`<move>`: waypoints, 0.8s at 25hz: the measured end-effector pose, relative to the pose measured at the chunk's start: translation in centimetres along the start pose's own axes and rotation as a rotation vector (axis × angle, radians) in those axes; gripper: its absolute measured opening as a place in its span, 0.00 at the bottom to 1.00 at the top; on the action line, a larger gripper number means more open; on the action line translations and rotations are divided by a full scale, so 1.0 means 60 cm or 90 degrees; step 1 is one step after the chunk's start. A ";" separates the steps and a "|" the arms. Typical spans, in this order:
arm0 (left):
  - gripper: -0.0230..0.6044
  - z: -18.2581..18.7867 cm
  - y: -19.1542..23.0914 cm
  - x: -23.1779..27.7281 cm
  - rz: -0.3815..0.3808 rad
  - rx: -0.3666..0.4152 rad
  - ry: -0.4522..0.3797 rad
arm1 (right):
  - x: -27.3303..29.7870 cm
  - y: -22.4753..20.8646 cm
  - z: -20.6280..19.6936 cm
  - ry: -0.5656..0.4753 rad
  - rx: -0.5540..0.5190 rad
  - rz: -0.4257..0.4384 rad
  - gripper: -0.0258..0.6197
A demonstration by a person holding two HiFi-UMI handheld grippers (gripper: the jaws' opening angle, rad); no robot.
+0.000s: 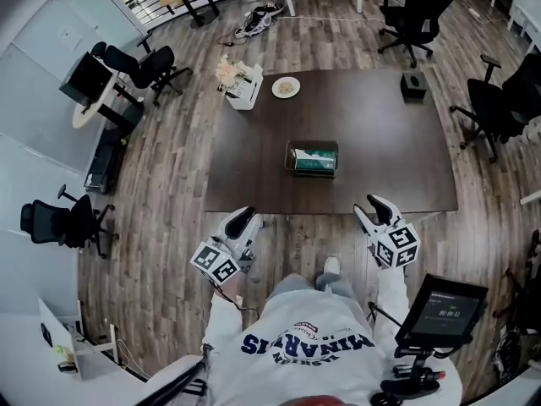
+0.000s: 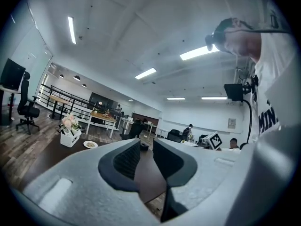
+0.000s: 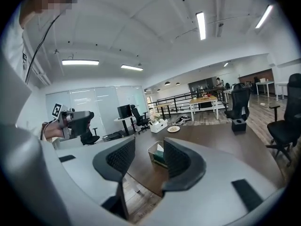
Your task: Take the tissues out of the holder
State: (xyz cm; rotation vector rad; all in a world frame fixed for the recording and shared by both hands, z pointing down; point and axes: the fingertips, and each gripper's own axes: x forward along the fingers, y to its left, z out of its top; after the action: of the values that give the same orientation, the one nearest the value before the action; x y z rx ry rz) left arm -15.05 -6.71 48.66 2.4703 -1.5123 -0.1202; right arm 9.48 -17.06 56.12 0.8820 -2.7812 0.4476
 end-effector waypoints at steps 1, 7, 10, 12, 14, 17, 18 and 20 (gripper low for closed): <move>0.14 0.002 0.008 0.009 0.001 0.001 0.002 | 0.013 -0.006 0.004 0.001 0.001 0.003 0.32; 0.14 0.033 0.049 0.071 -0.019 0.009 -0.009 | 0.065 -0.032 0.051 0.006 -0.018 0.007 0.32; 0.15 0.046 0.065 0.087 -0.036 0.005 -0.019 | 0.079 -0.034 0.060 0.009 -0.023 -0.003 0.32; 0.14 0.053 0.077 0.096 -0.043 0.005 -0.028 | 0.097 -0.038 0.059 0.019 -0.032 -0.009 0.32; 0.14 0.058 0.089 0.100 -0.048 0.004 -0.034 | 0.128 -0.043 0.040 0.053 -0.053 -0.010 0.32; 0.14 0.060 0.105 0.097 -0.052 -0.002 -0.039 | 0.195 -0.058 -0.013 0.128 -0.097 -0.003 0.31; 0.14 0.061 0.111 0.093 -0.052 0.001 -0.040 | 0.223 -0.066 -0.034 0.158 -0.115 0.001 0.31; 0.14 0.065 0.123 0.083 -0.049 0.004 -0.039 | 0.284 -0.082 -0.078 0.222 -0.155 0.014 0.31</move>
State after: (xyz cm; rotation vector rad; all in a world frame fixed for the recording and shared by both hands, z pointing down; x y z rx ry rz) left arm -19.90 -14.93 46.98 2.5519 -1.4436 -0.2068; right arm -0.94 -28.32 66.17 0.6486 -2.4606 0.2306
